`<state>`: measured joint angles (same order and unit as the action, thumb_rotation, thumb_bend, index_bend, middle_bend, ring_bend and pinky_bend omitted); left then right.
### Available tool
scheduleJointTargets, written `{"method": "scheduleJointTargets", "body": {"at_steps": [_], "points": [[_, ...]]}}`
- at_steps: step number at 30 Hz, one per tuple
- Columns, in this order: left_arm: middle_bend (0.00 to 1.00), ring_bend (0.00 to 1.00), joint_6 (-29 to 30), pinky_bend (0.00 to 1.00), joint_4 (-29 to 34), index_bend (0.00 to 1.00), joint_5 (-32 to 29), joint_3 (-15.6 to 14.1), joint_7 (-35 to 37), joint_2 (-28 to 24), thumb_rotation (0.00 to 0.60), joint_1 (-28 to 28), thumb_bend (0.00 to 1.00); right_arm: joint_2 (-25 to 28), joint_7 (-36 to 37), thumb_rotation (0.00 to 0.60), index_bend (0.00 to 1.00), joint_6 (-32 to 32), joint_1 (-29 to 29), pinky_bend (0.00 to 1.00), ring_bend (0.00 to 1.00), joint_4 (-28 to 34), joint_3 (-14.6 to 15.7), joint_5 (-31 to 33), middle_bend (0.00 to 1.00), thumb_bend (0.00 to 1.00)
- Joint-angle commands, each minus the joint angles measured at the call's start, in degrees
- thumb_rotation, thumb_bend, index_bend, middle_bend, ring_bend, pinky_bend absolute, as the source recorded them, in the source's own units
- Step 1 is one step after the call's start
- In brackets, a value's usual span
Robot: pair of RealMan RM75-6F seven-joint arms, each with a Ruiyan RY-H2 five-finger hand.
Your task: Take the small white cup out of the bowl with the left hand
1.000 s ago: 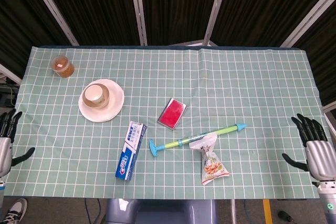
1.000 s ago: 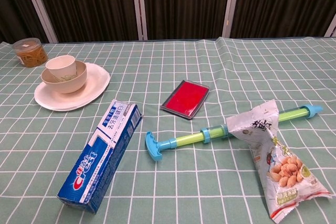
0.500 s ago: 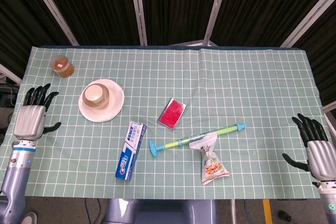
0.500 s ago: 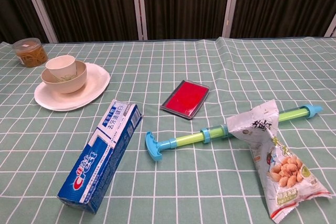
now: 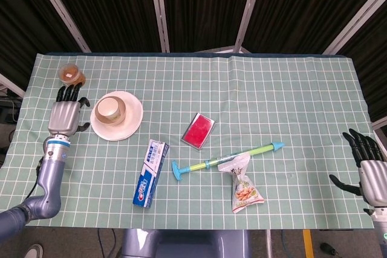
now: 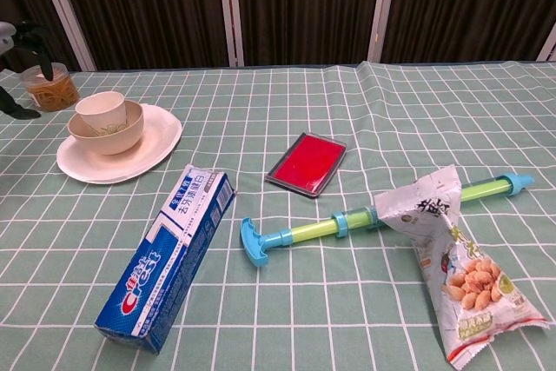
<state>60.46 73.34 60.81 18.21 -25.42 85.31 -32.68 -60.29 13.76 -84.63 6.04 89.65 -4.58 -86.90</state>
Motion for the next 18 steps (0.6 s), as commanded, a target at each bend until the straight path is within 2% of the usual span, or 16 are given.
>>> {"method": "scheduleJointTargets", "body": {"at_steps": [1,11,18], "points": [[0.0,0.0,-1.0,0.0,-1.5,0.45,-1.1,0.0,-0.8,1.4,0.6,-1.4,0.23,0.1,0.4,0.6,0.01,0.0,0.0,0.0,0.0,-0.1,-0.1,0.1,0.0,0.09],[0.0,0.0,-3.3,0.0,-6.9,0.5,-4.3,-0.3,-2.8,6.3,0.6,-5.7,0.27,0.1,1.7,0.6,0.01,0.6,0.0,0.0,0.0,-0.9,-0.3,0.9,0.0,0.09],[0.0,0.0,-4.6,0.0,-8.7,0.51,-5.7,-0.7,-3.6,7.4,0.6,-7.2,0.32,0.2,2.4,0.6,0.01,0.8,0.0,0.0,0.0,-1.2,-0.5,1.4,0.0,0.09]]}}
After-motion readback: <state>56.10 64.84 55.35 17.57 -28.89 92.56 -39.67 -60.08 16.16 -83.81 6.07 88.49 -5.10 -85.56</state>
